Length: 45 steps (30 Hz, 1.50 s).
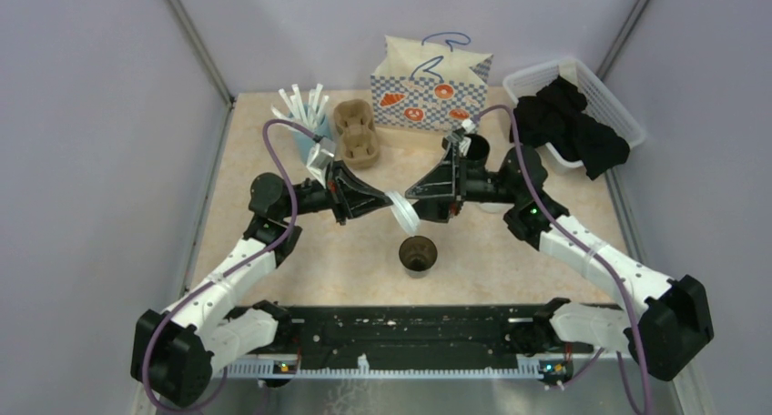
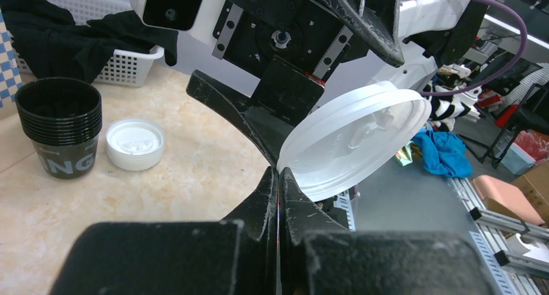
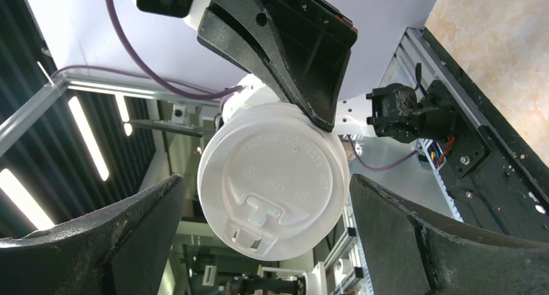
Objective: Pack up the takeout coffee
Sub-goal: Pick up the cup lid from the center of the board.
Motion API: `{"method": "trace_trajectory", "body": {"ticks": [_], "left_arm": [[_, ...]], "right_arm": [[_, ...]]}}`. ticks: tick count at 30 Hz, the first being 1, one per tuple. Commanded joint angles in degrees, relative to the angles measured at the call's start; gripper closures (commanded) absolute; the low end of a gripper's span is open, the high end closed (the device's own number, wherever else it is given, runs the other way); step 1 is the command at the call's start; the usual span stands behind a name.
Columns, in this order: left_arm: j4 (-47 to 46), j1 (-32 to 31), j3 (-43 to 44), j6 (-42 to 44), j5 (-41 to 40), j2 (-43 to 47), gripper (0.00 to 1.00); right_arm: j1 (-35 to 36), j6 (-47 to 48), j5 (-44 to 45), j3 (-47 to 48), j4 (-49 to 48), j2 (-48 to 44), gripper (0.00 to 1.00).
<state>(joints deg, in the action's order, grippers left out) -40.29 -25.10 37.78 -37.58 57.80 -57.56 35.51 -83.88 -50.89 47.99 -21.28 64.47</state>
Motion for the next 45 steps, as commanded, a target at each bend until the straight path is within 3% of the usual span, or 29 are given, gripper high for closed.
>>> {"method": "trace_trajectory", "body": {"ticks": [1,27,40,43,45], "left_arm": [[-3.84,-0.10,0.41,1.94,0.23,0.28,1.00],[-5.32,-0.08,0.46,1.33,-0.81,-0.93,1.00],[-2.92,-0.07,0.47,1.70,-1.32,-0.72,1.00],[0.27,-0.09,0.53,2.91,-3.33,0.03,0.93],[1.11,-0.05,0.09,2.71,-4.43,0.70,0.81]], "right_arm": [[0.67,-0.25,-1.14,0.61,-2.45,-0.42,0.01],[1.23,0.03,-3.12,-1.06,-2.24,0.47,0.05],[1.23,-2.42,-2.07,-2.06,-5.71,0.48,0.17],[1.23,-2.36,-1.74,-2.27,-5.54,0.21,0.18],[1.23,-2.37,-1.48,-2.41,-5.33,0.01,0.18]]}}
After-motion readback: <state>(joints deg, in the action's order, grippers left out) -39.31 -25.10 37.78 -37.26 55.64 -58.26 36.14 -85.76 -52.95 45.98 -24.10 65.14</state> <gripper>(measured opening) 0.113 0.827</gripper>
